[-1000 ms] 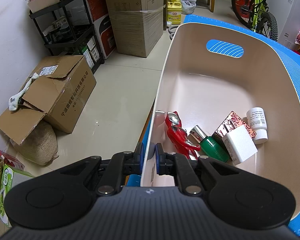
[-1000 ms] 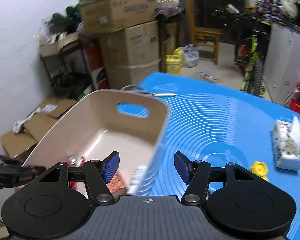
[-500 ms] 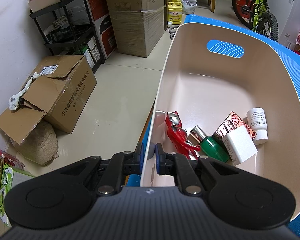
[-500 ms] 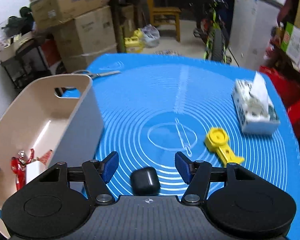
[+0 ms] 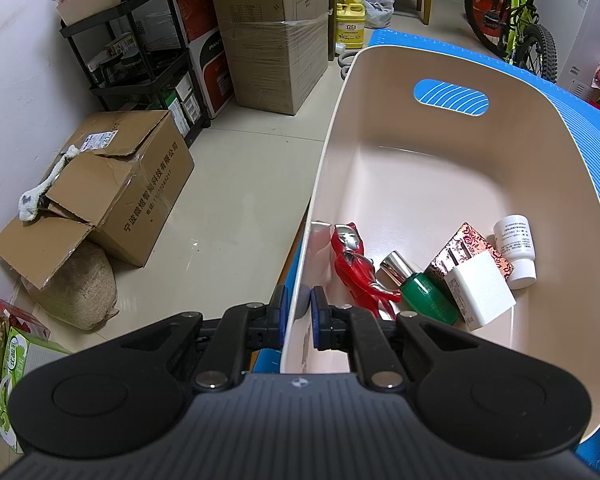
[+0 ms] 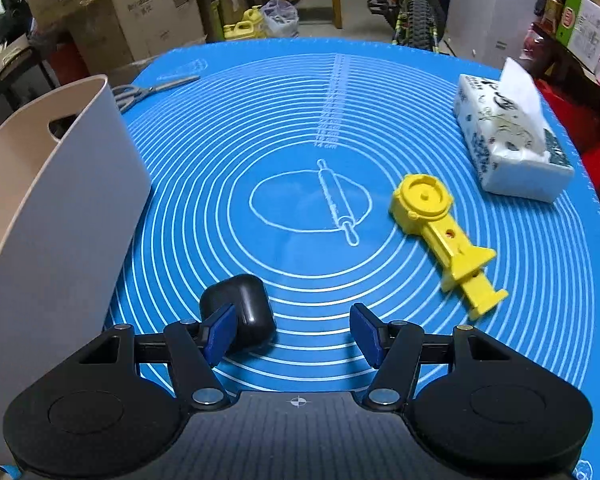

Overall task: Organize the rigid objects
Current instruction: 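Move the right tool to the black earbud case and grasp it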

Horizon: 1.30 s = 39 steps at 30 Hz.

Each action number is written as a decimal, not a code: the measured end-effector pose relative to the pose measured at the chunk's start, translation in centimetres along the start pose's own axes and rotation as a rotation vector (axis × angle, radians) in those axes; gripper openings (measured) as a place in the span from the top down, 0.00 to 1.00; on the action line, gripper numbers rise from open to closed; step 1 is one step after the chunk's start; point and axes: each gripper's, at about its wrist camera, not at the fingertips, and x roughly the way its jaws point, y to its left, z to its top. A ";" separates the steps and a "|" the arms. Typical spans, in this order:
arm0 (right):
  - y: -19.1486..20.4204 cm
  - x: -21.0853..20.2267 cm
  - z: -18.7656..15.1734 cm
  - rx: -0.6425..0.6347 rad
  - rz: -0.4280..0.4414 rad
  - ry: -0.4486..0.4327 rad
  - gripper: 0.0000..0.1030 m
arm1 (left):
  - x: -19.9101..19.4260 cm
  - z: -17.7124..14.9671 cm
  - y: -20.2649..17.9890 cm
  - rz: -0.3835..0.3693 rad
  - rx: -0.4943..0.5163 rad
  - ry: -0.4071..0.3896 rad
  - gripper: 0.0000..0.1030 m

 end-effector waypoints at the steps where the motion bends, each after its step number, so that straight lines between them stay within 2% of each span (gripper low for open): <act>1: 0.2 0.1 0.0 -0.008 0.003 -0.003 0.33 | 0.0 0.0 0.0 0.000 0.000 0.000 0.86; 7: 1.6 0.7 0.2 -0.058 0.028 -0.017 0.33 | -0.1 0.0 0.1 0.005 0.002 0.000 0.86; 13: 2.9 1.7 0.2 -0.097 0.016 -0.018 0.33 | 0.0 0.1 0.0 0.010 0.005 0.000 0.86; 17: 3.3 2.4 0.0 -0.106 0.009 -0.013 0.40 | 0.0 0.1 0.0 0.010 0.005 0.000 0.86; 20: 3.5 2.4 -0.2 -0.122 0.012 -0.032 0.51 | 0.0 0.0 0.0 0.010 0.005 0.000 0.86; 24: 3.9 2.4 -0.4 -0.142 0.001 -0.039 0.51 | 0.0 0.0 0.0 0.010 0.005 0.000 0.86; 29: 4.1 1.4 -0.3 -0.147 -0.007 -0.056 0.52 | 0.0 0.0 -0.1 0.010 0.005 0.000 0.86; 39: 5.0 -3.3 0.9 -0.123 0.014 -0.170 0.52 | 0.0 0.0 -0.1 0.010 0.005 0.000 0.86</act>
